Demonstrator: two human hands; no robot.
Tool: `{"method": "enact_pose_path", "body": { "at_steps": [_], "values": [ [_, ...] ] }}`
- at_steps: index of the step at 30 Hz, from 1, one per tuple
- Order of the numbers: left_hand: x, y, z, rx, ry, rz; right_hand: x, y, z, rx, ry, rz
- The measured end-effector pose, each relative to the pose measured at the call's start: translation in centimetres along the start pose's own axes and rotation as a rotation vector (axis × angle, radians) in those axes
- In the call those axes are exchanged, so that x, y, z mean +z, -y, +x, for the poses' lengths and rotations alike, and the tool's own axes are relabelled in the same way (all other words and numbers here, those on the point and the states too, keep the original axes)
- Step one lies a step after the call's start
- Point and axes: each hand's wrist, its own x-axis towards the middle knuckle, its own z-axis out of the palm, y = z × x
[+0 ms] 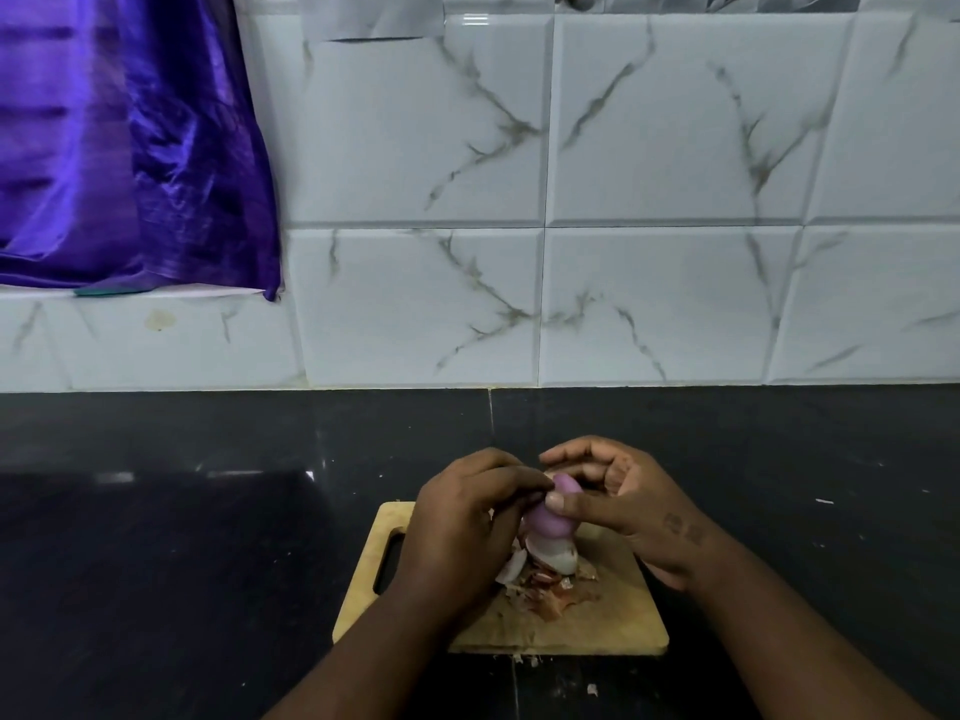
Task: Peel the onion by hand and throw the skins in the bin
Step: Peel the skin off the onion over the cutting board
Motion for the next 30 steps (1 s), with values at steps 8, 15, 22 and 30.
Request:
{"method": "enact_pose_path", "body": {
  "at_steps": [8,15,22,30],
  "values": [
    [0.1,-0.3,0.2,-0.217,-0.153,-0.078,0.7,-0.7,0.1,-0.036,-0.017,-0.199],
    [0.2,-0.3,0.2,-0.303,-0.138,-0.160,0.8,-1.1,0.3,-0.138,-0.085,-0.231],
    [0.6,-0.1,0.3,-0.455,-0.158,-0.290,1.3,-1.1,0.2,-0.178,-0.126,-0.276],
    [0.7,0.4,0.2,-0.641,-0.190,-0.550,1.4,-0.5,-0.1,-0.251,-0.069,-0.343]
  ]
}}
